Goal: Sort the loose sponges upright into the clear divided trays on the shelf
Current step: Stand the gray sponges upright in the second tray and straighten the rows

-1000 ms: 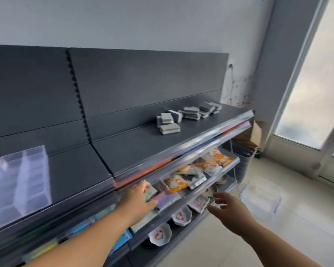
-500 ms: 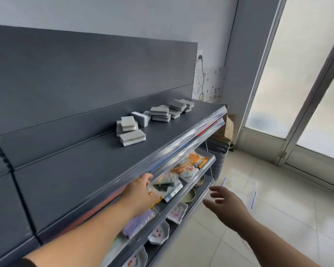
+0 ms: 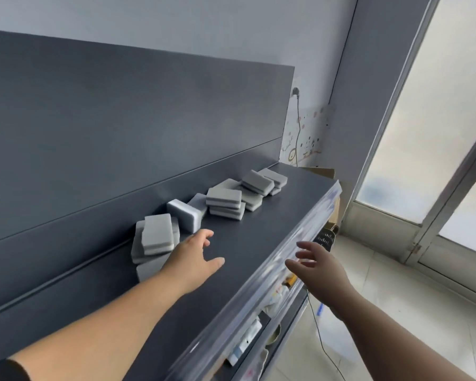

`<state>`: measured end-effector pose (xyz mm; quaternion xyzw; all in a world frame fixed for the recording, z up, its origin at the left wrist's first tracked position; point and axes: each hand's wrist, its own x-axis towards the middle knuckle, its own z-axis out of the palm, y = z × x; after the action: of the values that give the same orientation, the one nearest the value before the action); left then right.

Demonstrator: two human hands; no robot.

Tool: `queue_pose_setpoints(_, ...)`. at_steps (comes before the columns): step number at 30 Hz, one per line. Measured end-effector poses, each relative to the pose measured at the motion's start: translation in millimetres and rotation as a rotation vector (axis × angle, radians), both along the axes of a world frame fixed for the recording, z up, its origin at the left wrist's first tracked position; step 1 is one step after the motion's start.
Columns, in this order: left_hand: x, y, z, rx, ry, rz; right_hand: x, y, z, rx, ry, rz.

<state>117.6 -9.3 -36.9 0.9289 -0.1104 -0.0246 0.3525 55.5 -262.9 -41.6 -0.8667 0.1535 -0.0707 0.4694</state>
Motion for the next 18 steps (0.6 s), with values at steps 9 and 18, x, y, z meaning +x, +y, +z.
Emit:
queue_pose_setpoints(9, 120.5, -68.1, -15.4, 0.037, -0.059, 0.178, 176.2, -57.4, -18.1, -0.06, -0.014, 0.193)
queue_pose_setpoints(18, 233.5, -115.3, -3.8, 0.54, -0.034, 0.242, 343.2, -96.4, -0.7, -0.311, -0.144, 0.393)
